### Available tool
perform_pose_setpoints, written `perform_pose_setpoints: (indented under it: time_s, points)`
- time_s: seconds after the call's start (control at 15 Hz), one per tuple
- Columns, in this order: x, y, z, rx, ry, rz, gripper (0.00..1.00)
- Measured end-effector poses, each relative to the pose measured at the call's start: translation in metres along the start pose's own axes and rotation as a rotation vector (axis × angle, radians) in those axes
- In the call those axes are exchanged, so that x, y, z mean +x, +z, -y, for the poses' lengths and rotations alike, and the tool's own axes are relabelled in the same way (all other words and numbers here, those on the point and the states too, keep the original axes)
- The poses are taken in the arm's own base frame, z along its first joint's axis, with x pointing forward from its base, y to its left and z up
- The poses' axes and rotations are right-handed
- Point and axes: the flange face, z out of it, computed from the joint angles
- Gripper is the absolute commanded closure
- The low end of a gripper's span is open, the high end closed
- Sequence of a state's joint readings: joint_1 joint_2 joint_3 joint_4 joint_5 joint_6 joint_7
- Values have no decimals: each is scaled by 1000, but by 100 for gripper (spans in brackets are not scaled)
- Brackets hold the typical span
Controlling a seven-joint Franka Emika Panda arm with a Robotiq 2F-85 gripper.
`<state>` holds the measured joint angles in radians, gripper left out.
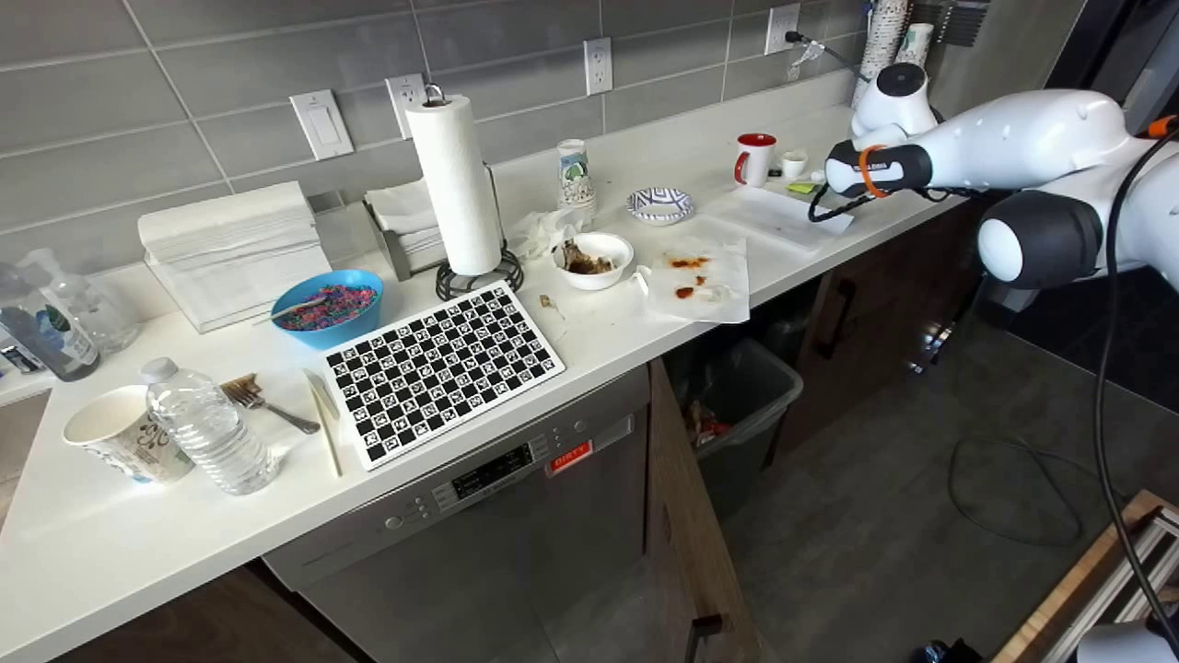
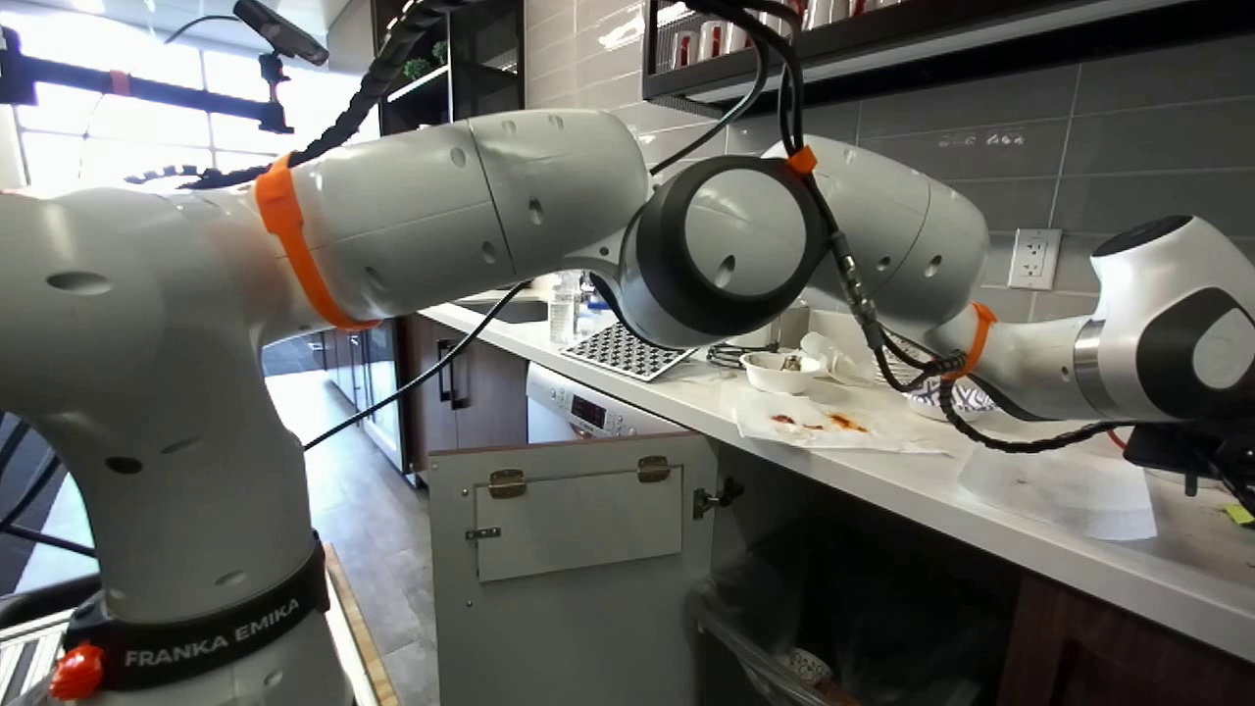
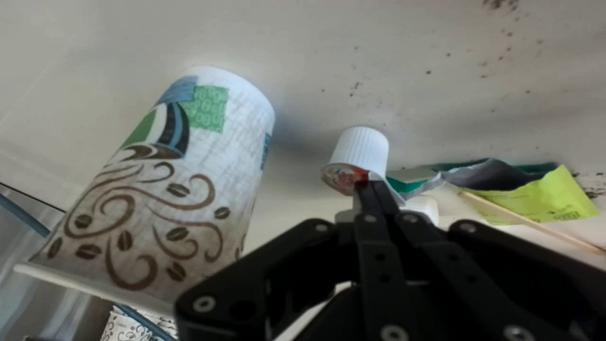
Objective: Put the white item in the bin
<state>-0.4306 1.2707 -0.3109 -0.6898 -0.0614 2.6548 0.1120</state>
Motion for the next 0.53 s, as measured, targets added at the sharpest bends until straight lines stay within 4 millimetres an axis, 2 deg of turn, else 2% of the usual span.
perform_pose_setpoints:
  time_s: [0.53]
  points:
    - [5,-13,8,2,-135,16,100]
